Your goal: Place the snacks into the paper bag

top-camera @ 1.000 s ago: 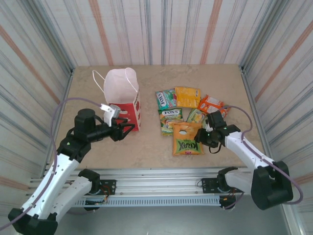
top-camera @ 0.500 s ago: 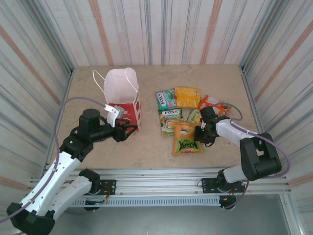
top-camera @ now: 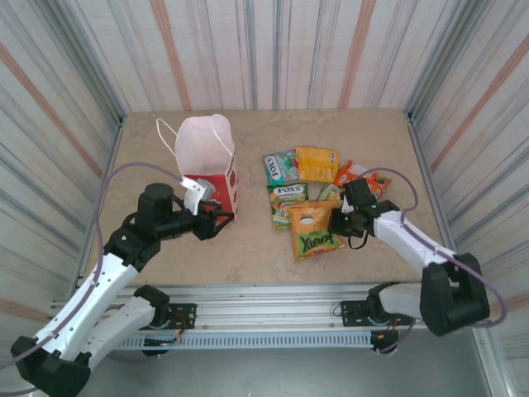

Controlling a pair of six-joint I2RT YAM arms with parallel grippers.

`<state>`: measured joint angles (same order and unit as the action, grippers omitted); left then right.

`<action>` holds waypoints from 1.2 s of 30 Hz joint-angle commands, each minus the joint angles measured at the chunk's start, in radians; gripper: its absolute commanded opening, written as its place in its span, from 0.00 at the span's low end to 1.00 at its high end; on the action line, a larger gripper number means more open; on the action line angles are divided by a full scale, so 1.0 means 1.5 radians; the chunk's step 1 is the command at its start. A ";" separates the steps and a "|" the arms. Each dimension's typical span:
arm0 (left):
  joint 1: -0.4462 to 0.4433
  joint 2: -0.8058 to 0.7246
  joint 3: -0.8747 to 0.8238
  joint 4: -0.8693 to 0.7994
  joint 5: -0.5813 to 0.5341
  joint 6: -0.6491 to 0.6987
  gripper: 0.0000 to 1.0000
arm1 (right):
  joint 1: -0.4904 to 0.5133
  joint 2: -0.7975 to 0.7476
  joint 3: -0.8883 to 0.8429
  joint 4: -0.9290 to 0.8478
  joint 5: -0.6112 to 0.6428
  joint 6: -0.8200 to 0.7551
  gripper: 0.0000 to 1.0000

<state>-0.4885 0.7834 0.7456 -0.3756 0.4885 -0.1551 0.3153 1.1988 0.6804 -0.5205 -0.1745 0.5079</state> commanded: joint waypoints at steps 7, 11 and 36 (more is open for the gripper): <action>-0.054 0.084 0.012 0.120 0.016 -0.078 0.59 | 0.005 -0.156 -0.025 0.173 -0.141 0.052 0.00; -0.088 0.124 -0.001 0.184 0.016 -0.095 0.60 | 0.007 -0.167 -0.021 0.242 -0.199 0.074 0.00; -0.126 0.211 -0.004 0.414 0.048 -0.187 0.65 | 0.043 -0.144 -0.022 0.499 -0.370 0.189 0.00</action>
<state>-0.6701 1.1023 0.7105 0.1642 0.5278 -0.4137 0.3660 0.9810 0.6498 0.1802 -0.7063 0.7780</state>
